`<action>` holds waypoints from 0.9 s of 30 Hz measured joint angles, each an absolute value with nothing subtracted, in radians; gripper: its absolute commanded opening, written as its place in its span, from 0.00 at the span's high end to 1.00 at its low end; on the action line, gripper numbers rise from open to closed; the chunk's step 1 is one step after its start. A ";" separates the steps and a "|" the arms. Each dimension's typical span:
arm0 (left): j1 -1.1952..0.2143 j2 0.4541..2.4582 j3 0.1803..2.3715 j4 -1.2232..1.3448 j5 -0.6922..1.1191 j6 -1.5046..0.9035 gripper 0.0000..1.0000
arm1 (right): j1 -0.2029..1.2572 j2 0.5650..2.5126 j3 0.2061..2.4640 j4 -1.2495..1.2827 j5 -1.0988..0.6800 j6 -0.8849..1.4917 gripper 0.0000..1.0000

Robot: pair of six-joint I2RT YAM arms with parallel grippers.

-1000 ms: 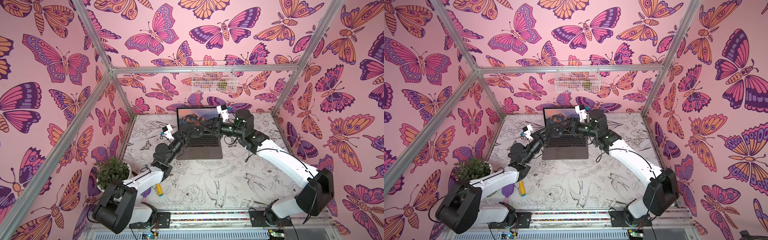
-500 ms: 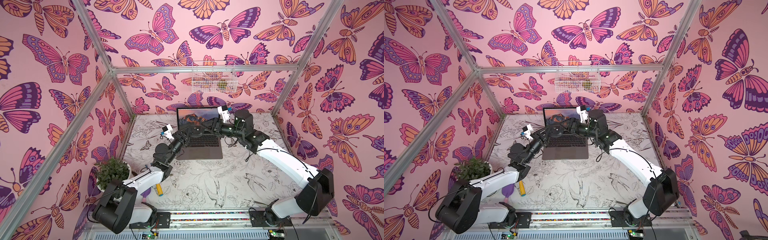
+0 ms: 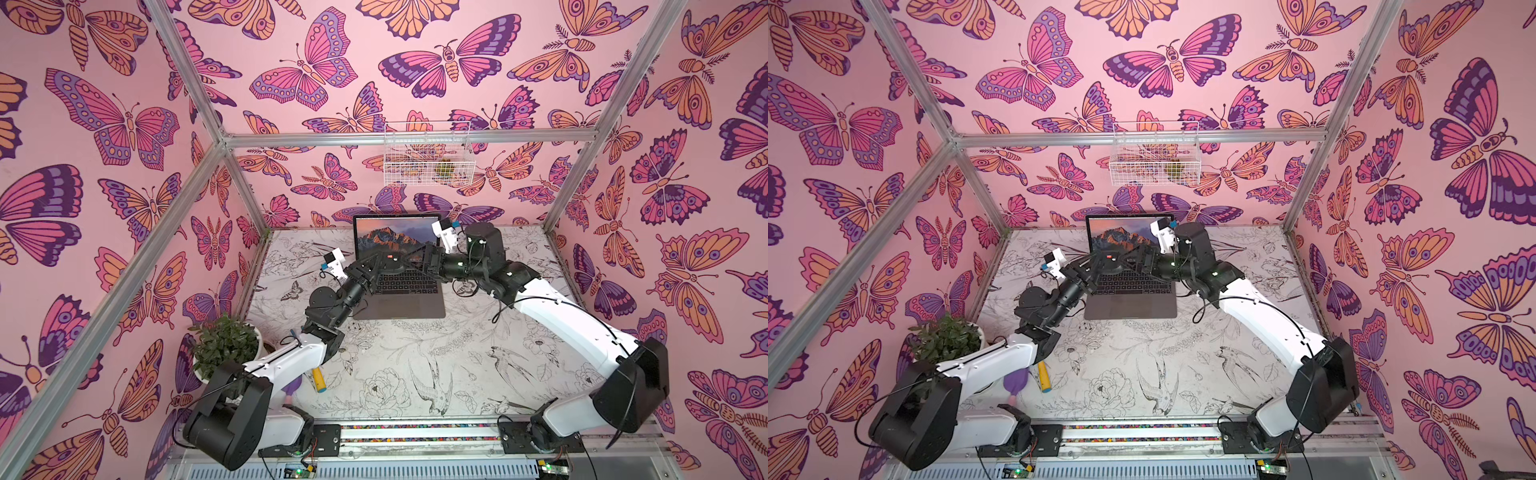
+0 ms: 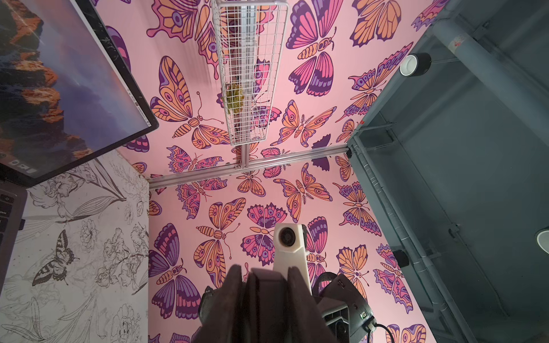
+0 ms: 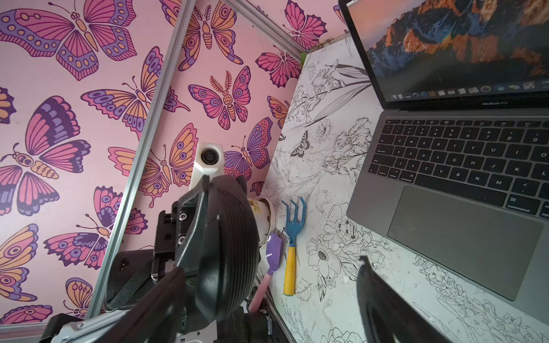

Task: Insert the wireless mouse receiver into the laptop
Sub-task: Close the lid on the mouse.

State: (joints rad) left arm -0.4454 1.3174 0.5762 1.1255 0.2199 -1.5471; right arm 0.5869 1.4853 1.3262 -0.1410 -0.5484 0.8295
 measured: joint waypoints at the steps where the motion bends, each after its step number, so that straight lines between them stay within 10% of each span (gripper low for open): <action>1: -0.445 1.317 0.576 1.126 0.220 -1.546 1.00 | 0.587 1.485 1.325 -0.141 -0.550 0.830 0.11; 27: -0.443 1.338 0.561 0.994 0.215 -1.500 1.00 | 0.641 1.596 1.195 0.086 -0.510 0.861 0.13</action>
State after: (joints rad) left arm -0.4435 1.3376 0.5610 0.9936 0.2153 -1.4998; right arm 0.6415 1.5955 1.1954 0.0856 -0.5098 0.8608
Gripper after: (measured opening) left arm 0.240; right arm 0.854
